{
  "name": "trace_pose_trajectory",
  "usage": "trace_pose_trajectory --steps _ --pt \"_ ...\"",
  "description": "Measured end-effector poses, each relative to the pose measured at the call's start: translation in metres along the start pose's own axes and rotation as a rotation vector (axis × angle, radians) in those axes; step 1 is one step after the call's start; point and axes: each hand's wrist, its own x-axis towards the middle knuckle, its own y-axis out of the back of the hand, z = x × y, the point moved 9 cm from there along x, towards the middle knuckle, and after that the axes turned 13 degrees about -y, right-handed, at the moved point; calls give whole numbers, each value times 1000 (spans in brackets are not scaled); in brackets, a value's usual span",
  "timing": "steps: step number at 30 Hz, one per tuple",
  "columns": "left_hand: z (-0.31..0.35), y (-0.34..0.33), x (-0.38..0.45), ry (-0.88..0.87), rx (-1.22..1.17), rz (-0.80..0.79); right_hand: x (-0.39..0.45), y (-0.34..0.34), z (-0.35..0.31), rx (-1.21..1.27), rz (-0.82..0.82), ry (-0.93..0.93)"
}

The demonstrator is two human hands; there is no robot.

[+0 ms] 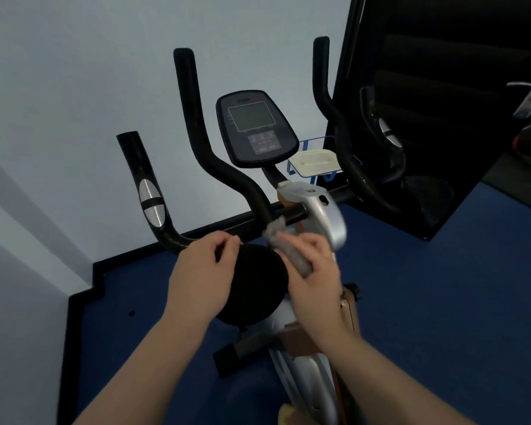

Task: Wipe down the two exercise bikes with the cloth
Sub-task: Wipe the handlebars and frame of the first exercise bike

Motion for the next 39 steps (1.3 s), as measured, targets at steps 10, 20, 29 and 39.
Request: trace_pose_trajectory --steps 10,20,29,39 --pt "2 3 -1 14 -3 30 28 -1 7 -18 51 -86" --pt "60 43 6 -432 -62 241 56 -16 -33 164 -378 -515" --pt "79 41 30 -599 69 20 52 -40 -58 200 -637 -458" --pt "51 55 52 -296 -189 8 76 -39 -66 -129 -868 -328"
